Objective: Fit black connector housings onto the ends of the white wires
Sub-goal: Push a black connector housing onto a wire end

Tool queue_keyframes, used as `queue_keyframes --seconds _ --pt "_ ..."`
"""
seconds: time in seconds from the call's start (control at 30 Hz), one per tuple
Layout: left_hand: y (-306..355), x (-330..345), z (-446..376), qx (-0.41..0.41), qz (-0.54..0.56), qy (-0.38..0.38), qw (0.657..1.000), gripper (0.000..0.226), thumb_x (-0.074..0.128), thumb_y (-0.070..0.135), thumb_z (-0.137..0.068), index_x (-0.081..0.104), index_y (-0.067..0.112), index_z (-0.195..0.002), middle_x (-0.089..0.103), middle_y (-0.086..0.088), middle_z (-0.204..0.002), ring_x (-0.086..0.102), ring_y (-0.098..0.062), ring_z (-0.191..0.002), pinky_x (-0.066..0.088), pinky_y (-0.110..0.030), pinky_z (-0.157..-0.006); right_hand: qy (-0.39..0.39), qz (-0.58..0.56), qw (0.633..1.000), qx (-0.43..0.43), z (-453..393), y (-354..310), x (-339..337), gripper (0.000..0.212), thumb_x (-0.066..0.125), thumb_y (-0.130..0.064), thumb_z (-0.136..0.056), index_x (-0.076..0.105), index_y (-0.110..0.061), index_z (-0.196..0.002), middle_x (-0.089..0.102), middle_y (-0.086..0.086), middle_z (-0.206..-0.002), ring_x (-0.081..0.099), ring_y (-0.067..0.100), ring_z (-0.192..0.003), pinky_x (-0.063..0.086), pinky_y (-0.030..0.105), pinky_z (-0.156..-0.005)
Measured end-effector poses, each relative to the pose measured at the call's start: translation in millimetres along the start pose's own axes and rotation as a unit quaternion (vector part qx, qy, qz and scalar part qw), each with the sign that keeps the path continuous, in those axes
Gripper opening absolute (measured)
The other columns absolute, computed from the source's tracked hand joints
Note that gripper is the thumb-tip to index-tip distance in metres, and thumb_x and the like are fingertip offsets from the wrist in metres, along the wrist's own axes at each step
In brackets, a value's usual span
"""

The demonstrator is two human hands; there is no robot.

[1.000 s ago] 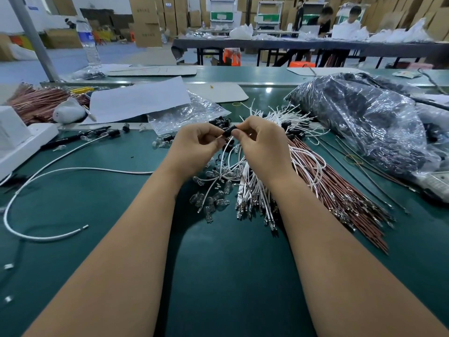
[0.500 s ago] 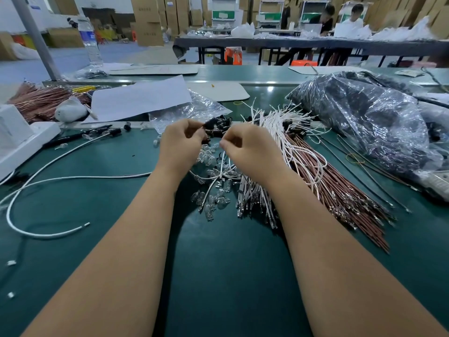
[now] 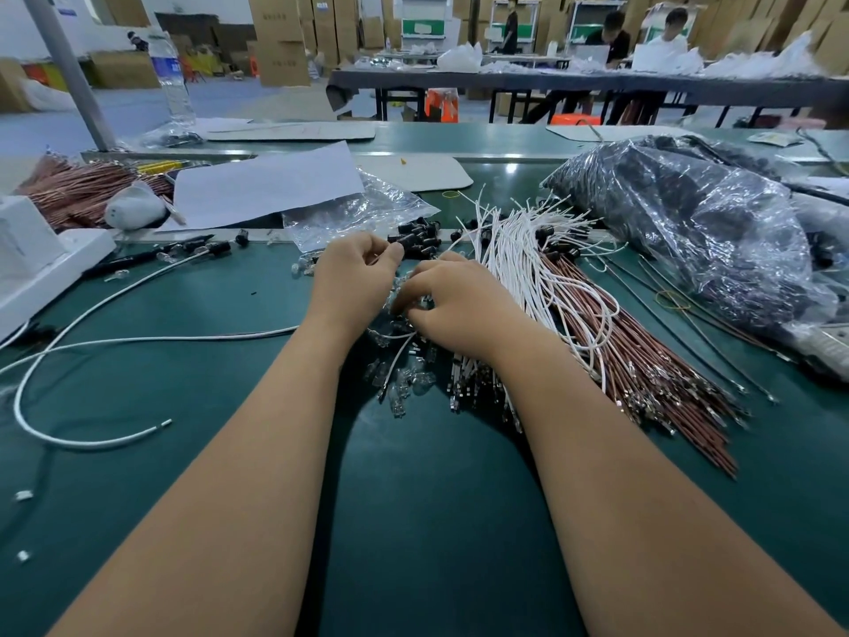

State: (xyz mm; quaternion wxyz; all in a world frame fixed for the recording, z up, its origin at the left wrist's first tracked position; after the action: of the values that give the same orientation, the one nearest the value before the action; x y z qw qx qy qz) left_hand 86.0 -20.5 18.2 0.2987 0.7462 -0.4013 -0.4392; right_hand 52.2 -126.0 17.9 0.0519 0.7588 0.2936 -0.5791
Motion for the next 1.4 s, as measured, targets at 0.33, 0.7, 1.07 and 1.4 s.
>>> queue_keyframes --seconds 0.33,0.7,1.07,1.4 --pt "14.6 8.5 6.0 0.044 0.06 -0.044 0.996 0.006 0.063 0.01 -0.091 0.067 0.009 -0.086 0.043 -0.006 -0.059 0.033 -0.014 -0.053 0.029 -0.024 -0.052 0.065 -0.091 0.991 0.071 0.0 22.6 -10.4 0.026 0.059 -0.009 -0.082 0.072 -0.018 -0.102 0.067 -0.002 -0.091 0.057 0.019 -0.093 0.047 0.033 -0.081" --pt "12.0 21.2 7.5 -0.004 0.139 -0.097 0.986 0.018 0.059 0.008 -0.092 0.066 0.017 -0.078 0.045 -0.011 -0.068 0.035 -0.012 -0.051 0.028 -0.015 -0.046 0.219 -0.432 0.844 0.231 22.4 70.0 -37.9 0.019 0.049 -0.003 -0.095 0.067 -0.008 -0.091 0.065 0.005 -0.071 0.06 0.015 -0.067 0.055 0.029 -0.067" --pt "11.6 24.0 9.7 -0.002 0.132 -0.108 0.985 0.011 0.06 0.009 -0.092 0.068 0.009 -0.085 0.045 -0.011 -0.067 0.033 -0.01 -0.05 0.028 -0.016 -0.046 0.206 -0.516 0.802 0.222 22.3 70.4 -31.7 0.015 0.052 -0.003 -0.095 0.064 -0.007 -0.087 0.06 0.007 -0.068 0.055 0.011 -0.058 0.048 0.015 -0.054" --pt "11.9 19.1 11.7 -0.006 0.132 -0.101 0.986 0.011 0.061 0.01 -0.09 0.068 0.006 -0.083 0.047 -0.012 -0.066 0.034 -0.005 -0.045 0.03 -0.012 -0.045 0.187 -0.492 0.825 0.208 20.7 67.0 -30.9 0.017 0.054 0.0 -0.093 0.067 -0.009 -0.088 0.062 0.01 -0.077 0.057 0.013 -0.067 0.049 0.014 -0.06"
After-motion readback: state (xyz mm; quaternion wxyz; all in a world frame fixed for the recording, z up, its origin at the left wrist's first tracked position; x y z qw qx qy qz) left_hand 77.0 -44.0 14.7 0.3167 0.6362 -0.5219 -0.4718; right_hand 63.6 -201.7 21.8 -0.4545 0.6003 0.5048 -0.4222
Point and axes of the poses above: each hand's wrist, its own z-axis away from the middle knuckle, its own x-axis out of the palm, y = z × x, the point moved 10 cm from there along -z, towards the middle knuckle
